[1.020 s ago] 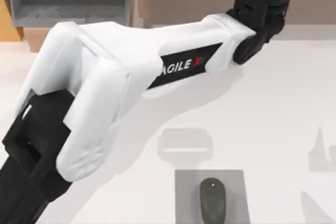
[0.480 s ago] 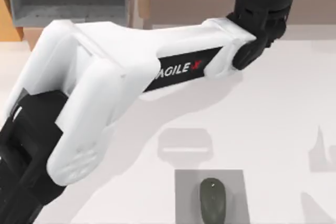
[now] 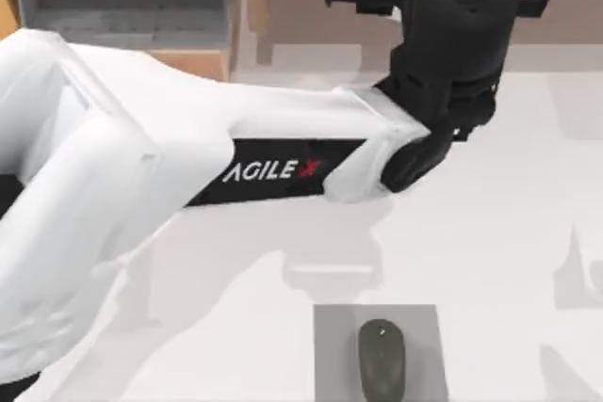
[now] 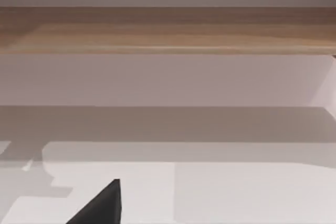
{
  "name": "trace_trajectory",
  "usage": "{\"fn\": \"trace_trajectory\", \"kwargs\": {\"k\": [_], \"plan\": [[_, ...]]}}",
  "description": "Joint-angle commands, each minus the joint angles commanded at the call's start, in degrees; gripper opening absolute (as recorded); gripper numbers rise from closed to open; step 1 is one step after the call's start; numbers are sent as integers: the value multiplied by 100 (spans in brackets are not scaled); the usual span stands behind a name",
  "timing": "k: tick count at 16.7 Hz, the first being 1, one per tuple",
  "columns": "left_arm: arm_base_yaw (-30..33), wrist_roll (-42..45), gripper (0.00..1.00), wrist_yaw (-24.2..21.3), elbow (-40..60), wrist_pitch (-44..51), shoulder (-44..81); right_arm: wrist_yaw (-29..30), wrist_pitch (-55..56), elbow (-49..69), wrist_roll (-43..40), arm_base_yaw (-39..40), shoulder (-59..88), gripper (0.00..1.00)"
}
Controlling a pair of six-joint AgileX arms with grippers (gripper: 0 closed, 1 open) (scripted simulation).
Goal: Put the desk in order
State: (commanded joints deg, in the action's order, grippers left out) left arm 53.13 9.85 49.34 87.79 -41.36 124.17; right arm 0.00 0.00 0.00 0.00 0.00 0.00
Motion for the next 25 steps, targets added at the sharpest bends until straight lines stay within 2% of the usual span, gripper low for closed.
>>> {"fn": "trace_trajectory", "kwargs": {"k": [3, 6, 9, 12, 17, 21, 23, 25], "plan": [[94, 721, 0, -135, -1444, -510, -722, 0, 0, 0, 0, 0, 0, 100], [-72, 1765, 0, -364, -3035, -780, -1414, 0, 0, 0, 0, 0, 0, 100], [-566, 3072, 0, -710, -4379, -846, -2078, 0, 0, 0, 0, 0, 0, 100], [-1372, 4531, 0, -1249, -5197, -783, -2633, 0, 0, 0, 0, 0, 0, 100], [-2932, 6630, 0, -2543, -5345, -498, -2900, 0, 0, 0, 0, 0, 0, 100], [-3745, 7547, 0, -3574, -4778, -274, -2522, 0, 0, 0, 0, 0, 0, 100], [-3939, 7740, 0, -3849, -4569, -180, -2339, 0, 0, 0, 0, 0, 0, 100], [-3976, 7778, 0, -3902, -4525, -157, -2295, 0, 0, 0, 0, 0, 0, 100]]}}
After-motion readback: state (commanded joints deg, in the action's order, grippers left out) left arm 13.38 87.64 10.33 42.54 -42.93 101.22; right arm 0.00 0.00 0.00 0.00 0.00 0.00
